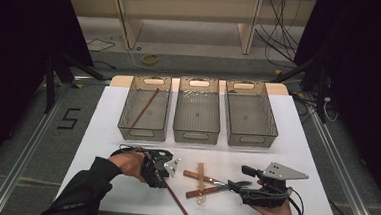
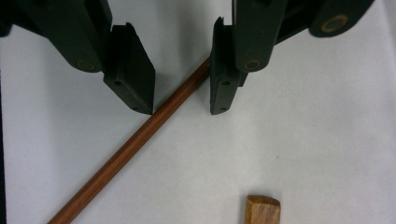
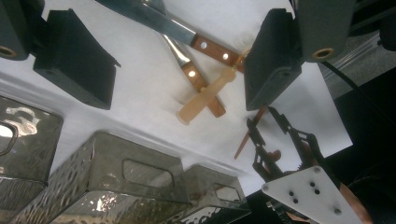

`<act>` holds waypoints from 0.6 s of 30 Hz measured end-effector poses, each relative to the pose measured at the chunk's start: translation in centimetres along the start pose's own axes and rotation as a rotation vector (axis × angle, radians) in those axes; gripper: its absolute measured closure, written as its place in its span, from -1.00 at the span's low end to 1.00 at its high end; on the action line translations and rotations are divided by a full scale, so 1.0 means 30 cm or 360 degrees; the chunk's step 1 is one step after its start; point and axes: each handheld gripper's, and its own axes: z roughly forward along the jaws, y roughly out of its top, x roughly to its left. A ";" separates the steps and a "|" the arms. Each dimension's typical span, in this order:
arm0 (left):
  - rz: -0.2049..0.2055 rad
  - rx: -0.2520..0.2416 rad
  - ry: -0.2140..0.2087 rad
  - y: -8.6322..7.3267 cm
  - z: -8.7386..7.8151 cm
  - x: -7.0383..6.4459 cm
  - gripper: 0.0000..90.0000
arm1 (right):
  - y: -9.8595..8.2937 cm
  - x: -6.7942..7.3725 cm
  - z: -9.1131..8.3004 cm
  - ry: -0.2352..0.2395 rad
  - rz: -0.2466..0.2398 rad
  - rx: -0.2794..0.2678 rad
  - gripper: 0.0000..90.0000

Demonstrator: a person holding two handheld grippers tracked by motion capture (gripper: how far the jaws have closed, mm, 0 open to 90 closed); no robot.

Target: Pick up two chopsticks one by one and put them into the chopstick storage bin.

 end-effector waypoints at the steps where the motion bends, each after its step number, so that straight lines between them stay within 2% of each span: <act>1: 0.0003 0.0008 -0.0004 0.002 0.000 -0.001 0.35 | 0.000 0.000 0.000 0.0000 0.0002 0.0001 -0.42; 3: 0.0004 0.0019 -0.0022 0.005 0.001 -0.001 0.38 | 0.000 0.000 0.001 0.0001 0.0000 0.0000 -0.42; 4: -0.0008 0.0025 -0.0029 0.005 0.001 -0.001 0.46 | 0.000 0.001 0.000 0.0001 0.0001 0.0000 -0.42; 9: 0.0003 0.0002 -0.0025 -0.002 0.000 -0.007 0.55 | 0.000 0.000 -0.001 -0.0002 0.0002 0.0001 -0.42; 18: 0.0123 0.0040 -0.0025 0.009 -0.002 -0.026 0.73 | 0.000 0.000 -0.001 -0.0003 0.0001 0.0002 -0.42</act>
